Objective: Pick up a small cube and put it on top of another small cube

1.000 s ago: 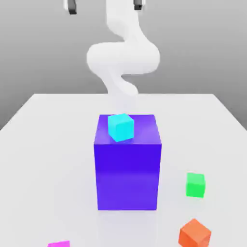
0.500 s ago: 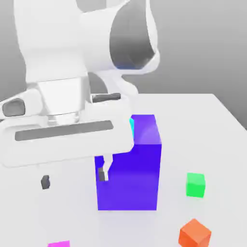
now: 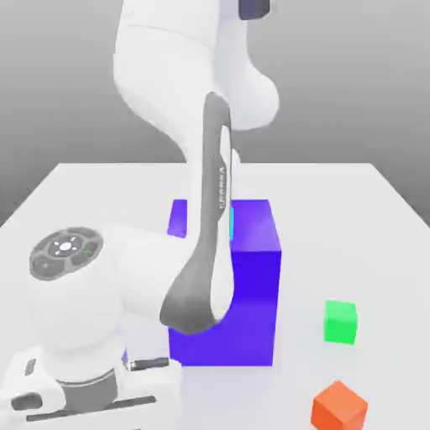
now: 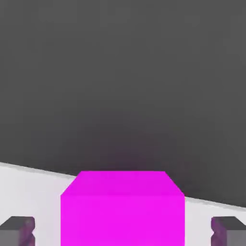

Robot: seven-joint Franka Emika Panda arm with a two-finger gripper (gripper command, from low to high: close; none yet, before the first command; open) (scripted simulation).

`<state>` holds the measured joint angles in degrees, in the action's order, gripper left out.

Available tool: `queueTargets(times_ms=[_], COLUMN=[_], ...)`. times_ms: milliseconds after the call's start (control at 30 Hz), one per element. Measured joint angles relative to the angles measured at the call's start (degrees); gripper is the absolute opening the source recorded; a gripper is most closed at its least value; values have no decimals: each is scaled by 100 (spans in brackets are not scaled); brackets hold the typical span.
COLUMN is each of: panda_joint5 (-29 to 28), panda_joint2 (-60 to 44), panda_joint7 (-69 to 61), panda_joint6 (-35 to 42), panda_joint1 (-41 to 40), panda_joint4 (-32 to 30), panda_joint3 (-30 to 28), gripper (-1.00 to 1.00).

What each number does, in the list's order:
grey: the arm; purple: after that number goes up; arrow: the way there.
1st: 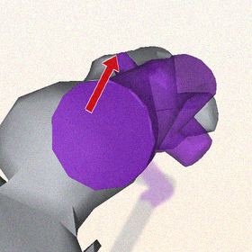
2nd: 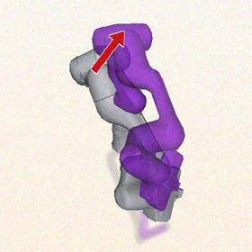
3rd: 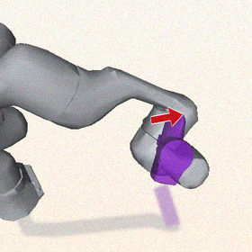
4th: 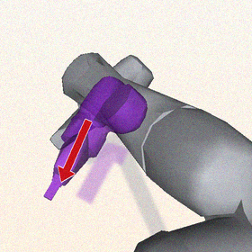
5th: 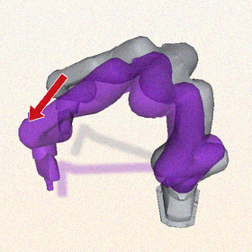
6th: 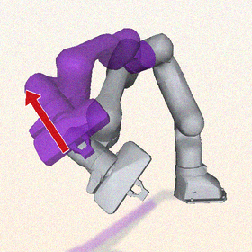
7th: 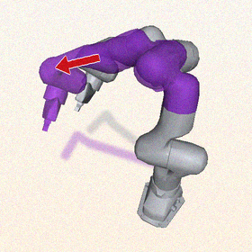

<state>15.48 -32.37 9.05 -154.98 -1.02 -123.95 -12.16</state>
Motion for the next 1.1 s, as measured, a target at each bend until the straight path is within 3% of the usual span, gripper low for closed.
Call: queueTargets(times_ms=[133,267,567,833,1033,1067,1100], panda_joint5=[9,-285,-589,-1242,-1673,-1745,-1745], panda_joint2=[-25,684,2299,3829,2936,2753,2753], panda_joint7=[-9,199,151,346,624,675,675], panda_joint6=[-12,500,443,178,-861,-1034,-1034], panda_joint1=[-6,193,1515,3000,3078,3094,3094], panda_joint4=[6,-189,-1915,-3542,-3670,-3662,-3662], panda_joint3=[7,-221,870,1779,1793,1761,1761], gripper=[-100,-100,-100,-100,-100,100,100])
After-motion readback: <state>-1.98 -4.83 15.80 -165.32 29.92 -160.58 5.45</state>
